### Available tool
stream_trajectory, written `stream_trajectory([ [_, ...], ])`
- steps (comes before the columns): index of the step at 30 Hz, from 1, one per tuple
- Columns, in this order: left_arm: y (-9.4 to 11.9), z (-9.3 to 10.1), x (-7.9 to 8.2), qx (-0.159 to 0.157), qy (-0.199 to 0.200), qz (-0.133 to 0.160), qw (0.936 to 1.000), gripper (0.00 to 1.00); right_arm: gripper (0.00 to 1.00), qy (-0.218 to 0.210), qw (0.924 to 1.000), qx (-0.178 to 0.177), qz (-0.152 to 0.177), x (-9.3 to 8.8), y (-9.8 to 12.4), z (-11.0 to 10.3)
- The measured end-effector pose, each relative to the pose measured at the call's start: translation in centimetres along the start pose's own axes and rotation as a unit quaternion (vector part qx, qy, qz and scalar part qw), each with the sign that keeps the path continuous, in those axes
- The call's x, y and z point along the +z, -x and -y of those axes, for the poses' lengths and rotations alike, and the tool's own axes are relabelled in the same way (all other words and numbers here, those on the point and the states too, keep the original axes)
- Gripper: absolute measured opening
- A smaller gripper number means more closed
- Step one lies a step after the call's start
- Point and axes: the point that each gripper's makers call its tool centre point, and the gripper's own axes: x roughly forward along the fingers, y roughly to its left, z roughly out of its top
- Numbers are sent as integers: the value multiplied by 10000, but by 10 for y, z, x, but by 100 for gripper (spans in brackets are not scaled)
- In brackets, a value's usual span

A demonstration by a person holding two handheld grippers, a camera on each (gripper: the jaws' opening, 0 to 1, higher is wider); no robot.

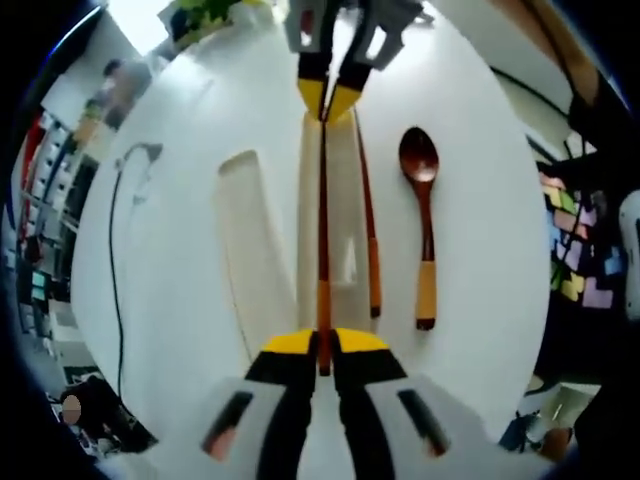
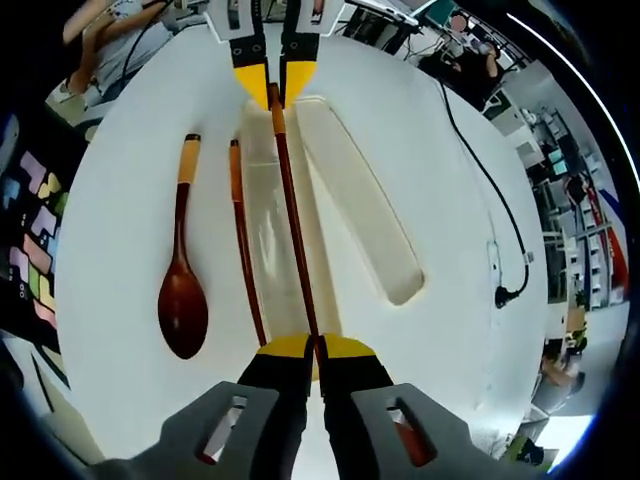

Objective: Arrange the utensils inside the cutlery case until each visible utensil rests in its matching compartment.

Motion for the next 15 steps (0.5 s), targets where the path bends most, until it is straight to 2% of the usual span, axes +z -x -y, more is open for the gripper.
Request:
stream_trajectory([
  [9,-11,1,-6,-94,77,-54,9999,6,1,-25,9999,77,-70,1,-7,-1],
  [15,-10,1,-5,-123,125,-11,9998,6,1,-40,9999,77,-140,0,-11,0],
])
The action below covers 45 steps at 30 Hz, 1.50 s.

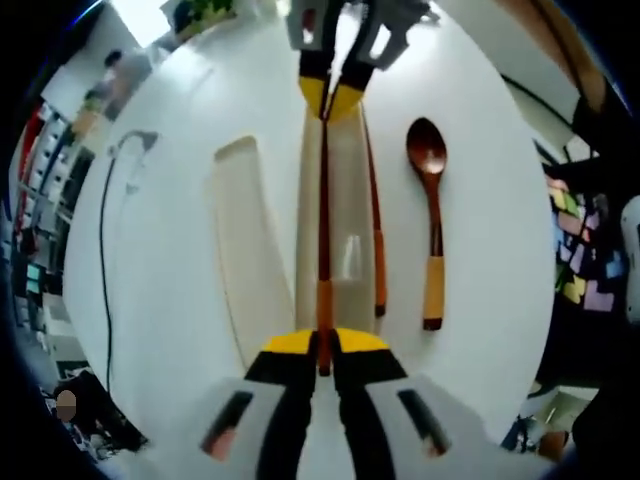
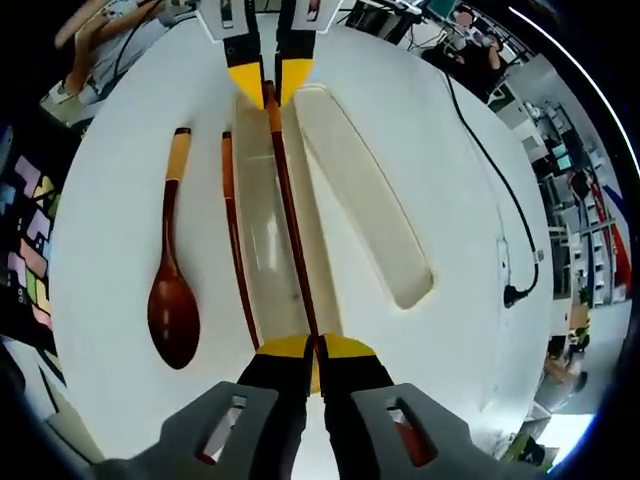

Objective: Arrange the utensils inside the cutlery case until each visible utensil rests in its matching compartment.

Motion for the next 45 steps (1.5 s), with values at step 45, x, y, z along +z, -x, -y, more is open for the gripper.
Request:
stream_trajectory([
  [45,-3,-4,0,50,187,181,9996,9,5,-309,9993,-190,-83,-8,1,5],
])
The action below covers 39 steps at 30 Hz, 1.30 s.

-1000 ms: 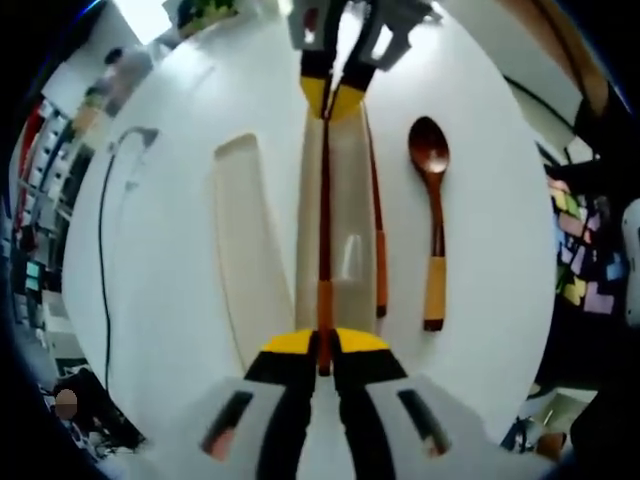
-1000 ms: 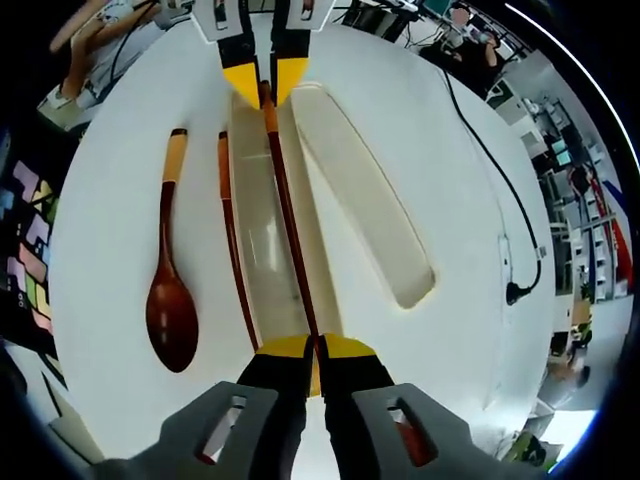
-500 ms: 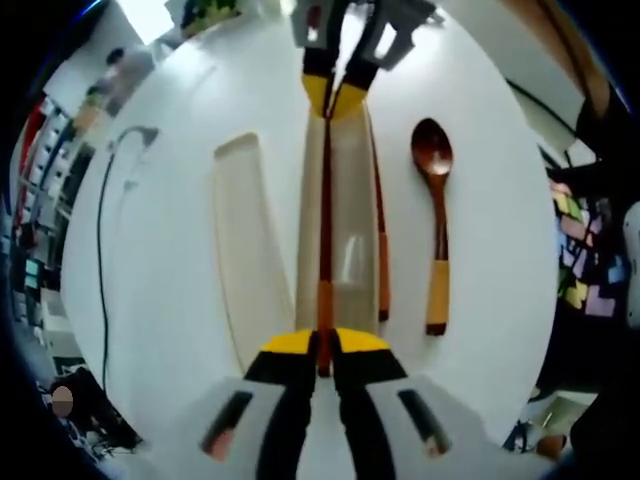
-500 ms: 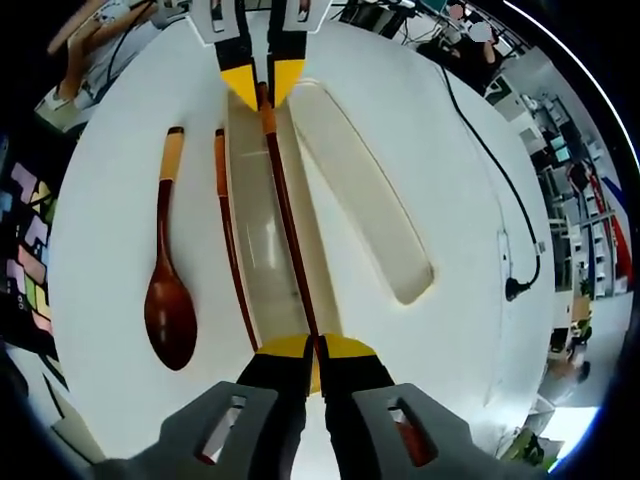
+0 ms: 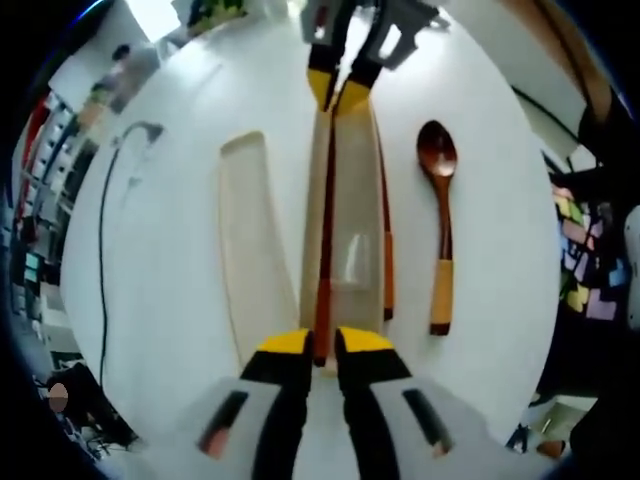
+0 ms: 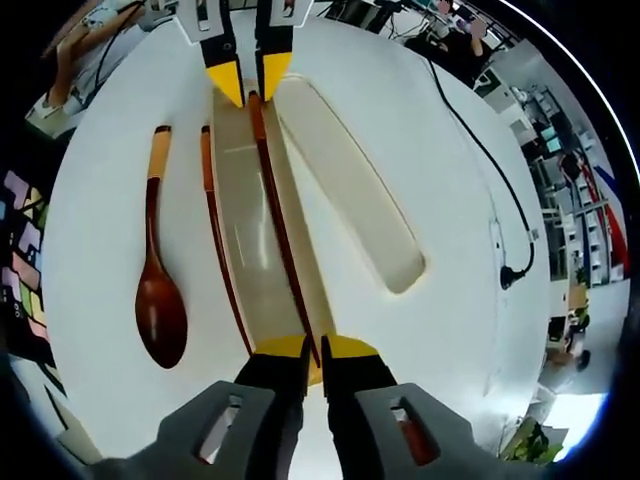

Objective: Arrange the utensils inside the cutlery case until each visible utensil rests in its matching compartment.

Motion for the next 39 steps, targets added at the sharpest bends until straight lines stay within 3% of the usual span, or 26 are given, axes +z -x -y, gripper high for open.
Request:
stream_trajectory([
  [15,13,16,18,-106,-97,300,9994,9,10,-92,9998,-4,156,0,12,1],
  [24,12,43,21,-403,-237,227,9987,9,10,-293,9995,-60,55,-26,25,0],
  [29,13,50,22,-402,-339,176,9985,9,10,-383,9992,-97,-36,-43,32,2],
  [39,6,67,25,-683,-391,115,9968,9,11,-419,9990,163,-85,-66,24,-16],
])
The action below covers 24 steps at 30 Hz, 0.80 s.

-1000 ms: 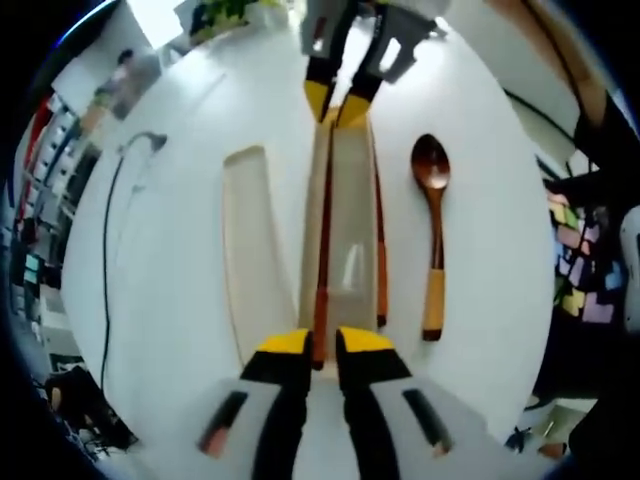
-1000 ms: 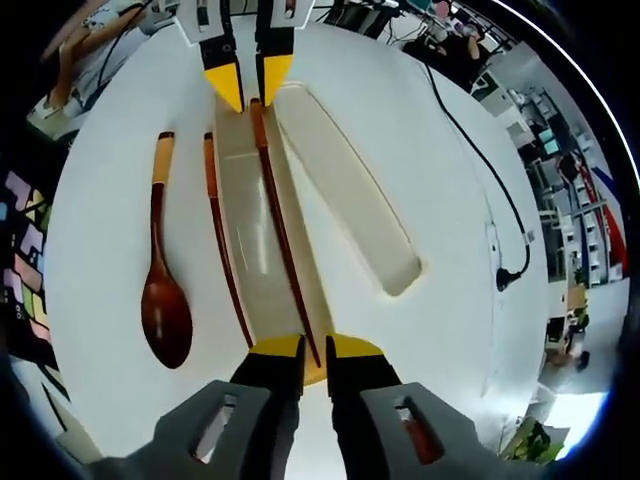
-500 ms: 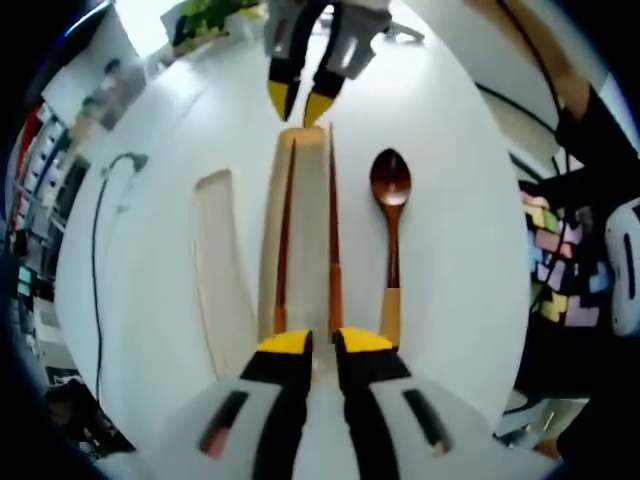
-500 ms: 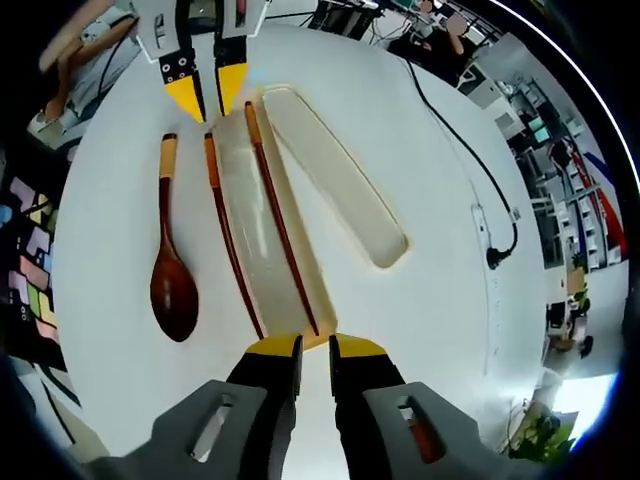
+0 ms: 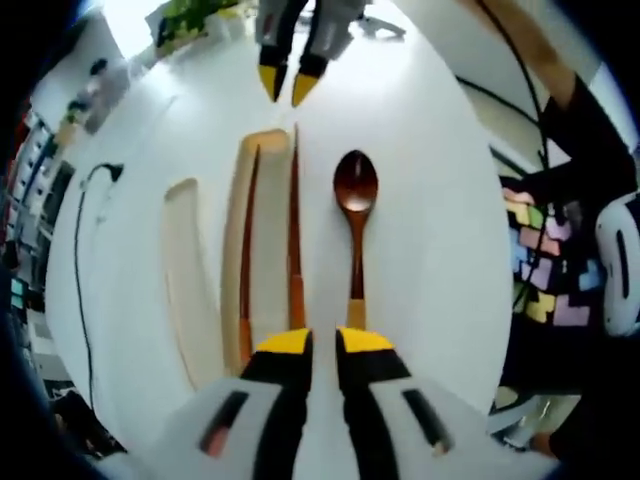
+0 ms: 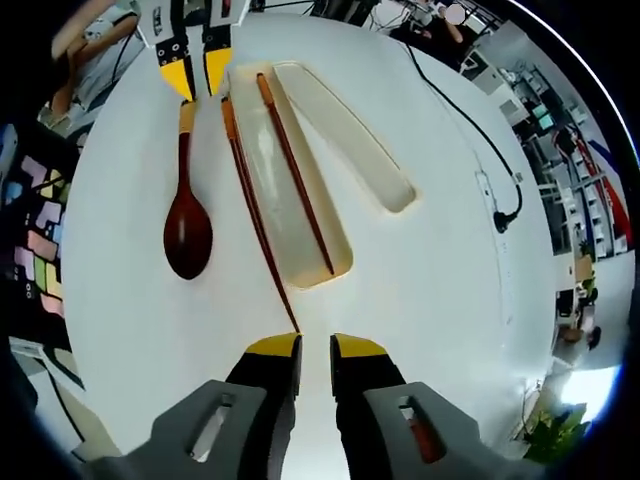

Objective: Arrange the utensils inside the cutlery case until each visible utensil rests in its matching compartment.

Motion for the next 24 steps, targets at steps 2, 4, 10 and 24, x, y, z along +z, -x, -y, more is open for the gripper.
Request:
stream_trajectory([
  [2,-2,2,-1,-33,-35,-28,10000,9,11,58,10000,64,5,-2,-3,-3],
  [4,-5,4,-1,-68,-42,-48,10000,9,11,69,9999,114,21,-3,-5,-6],
  [10,-10,1,-6,30,-63,-199,9998,9,11,141,9997,211,52,-1,-9,-11],
  [24,-15,-6,-8,113,67,-274,9995,10,11,263,9986,426,191,12,-20,-22],
])
